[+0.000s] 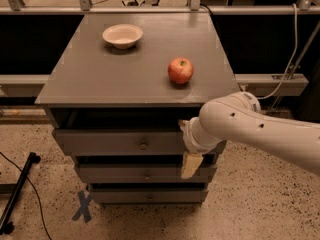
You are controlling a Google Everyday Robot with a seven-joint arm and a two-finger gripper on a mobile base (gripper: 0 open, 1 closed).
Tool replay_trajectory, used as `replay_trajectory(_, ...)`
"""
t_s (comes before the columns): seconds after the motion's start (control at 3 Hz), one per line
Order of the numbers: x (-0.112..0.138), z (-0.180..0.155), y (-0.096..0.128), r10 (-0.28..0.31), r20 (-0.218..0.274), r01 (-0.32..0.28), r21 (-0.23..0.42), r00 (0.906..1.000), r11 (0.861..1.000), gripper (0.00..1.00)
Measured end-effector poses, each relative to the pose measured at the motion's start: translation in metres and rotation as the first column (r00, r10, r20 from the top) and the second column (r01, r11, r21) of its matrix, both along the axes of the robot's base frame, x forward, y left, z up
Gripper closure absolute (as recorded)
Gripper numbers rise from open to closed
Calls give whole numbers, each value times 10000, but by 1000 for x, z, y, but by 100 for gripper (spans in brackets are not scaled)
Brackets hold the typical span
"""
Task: Open top drawer
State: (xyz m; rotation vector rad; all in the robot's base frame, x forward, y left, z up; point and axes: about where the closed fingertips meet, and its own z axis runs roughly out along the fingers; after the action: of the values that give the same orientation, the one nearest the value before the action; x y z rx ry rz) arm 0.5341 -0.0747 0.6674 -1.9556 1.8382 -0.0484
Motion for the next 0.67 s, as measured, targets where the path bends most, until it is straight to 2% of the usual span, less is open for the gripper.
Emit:
replay_trajectory(0.33, 12, -15, -8, -296, 39, 295, 260, 9996, 9992, 0)
replay_trajectory(0.67, 22, -24, -15, -595, 91, 590, 414, 9982, 9974, 25)
